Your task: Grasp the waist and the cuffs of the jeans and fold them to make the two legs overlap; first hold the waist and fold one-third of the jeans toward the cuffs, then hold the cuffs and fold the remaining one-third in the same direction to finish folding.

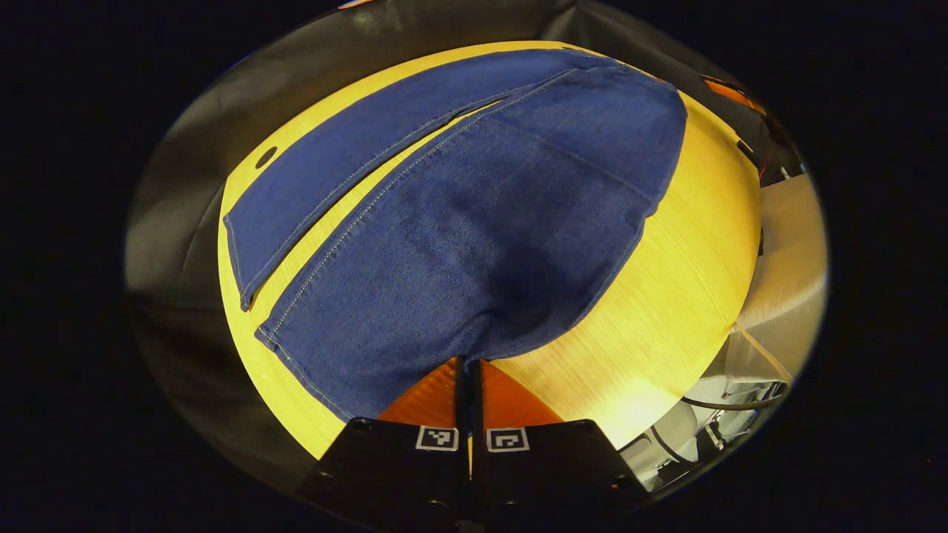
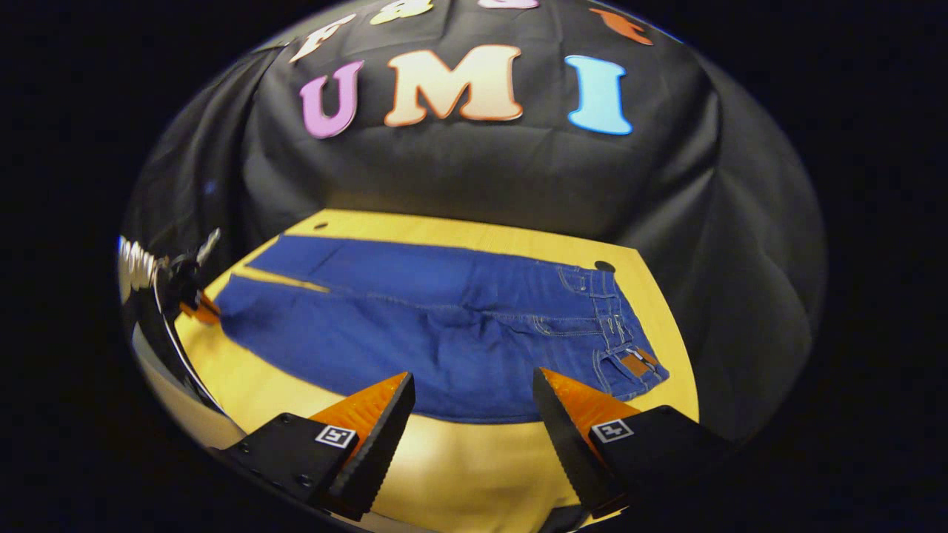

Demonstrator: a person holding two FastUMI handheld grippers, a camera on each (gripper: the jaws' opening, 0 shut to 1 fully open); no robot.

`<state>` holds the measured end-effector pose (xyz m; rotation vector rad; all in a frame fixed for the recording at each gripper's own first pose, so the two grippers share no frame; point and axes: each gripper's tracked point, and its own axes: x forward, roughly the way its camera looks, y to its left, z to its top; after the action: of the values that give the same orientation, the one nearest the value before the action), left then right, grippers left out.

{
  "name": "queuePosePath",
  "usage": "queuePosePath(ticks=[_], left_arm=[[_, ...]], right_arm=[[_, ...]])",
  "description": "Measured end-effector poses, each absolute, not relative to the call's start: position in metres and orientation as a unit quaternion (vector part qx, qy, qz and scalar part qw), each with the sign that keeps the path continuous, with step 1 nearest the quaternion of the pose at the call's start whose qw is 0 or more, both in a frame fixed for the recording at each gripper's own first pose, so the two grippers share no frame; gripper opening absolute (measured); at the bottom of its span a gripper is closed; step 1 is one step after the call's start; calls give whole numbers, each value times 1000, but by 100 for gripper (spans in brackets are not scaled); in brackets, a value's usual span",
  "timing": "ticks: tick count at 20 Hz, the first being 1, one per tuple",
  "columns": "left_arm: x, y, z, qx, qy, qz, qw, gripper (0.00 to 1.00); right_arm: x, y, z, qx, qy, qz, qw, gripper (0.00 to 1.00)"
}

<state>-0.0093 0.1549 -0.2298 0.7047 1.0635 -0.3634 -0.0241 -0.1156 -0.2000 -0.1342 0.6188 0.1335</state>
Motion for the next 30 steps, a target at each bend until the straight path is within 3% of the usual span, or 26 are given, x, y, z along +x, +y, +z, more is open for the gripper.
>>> queuePosePath(ticks=[7,12,20,21,22,23,25,29,30], left_arm=[[-8,156,-231,327,523,-142,774,0],[-7,156,-232,328,536,-131,767,0],[-6,157,-232,329,538,-122,767,0],[-6,156,-232,329,536,-122,767,0],[-6,156,-232,328,537,-122,768,0],[-5,156,-232,327,536,-122,769,0],[-2,155,-232,326,534,-121,771,0],[4,155,-235,324,528,-118,776,0],[4,157,-235,323,526,-118,778,0]], right_arm=[[-17,-158,-273,-159,399,170,887,99],[-5,-164,-309,-178,441,208,855,99],[-6,-159,-328,-159,480,231,831,98],[-5,-159,-329,-156,479,228,833,98],[-5,-160,-327,-159,479,229,832,92],[-5,-158,-329,-161,475,233,833,97],[-2,-157,-325,-157,463,236,839,94],[-2,-142,-319,-169,439,240,849,39],[-3,-138,-315,-179,432,239,851,18]])
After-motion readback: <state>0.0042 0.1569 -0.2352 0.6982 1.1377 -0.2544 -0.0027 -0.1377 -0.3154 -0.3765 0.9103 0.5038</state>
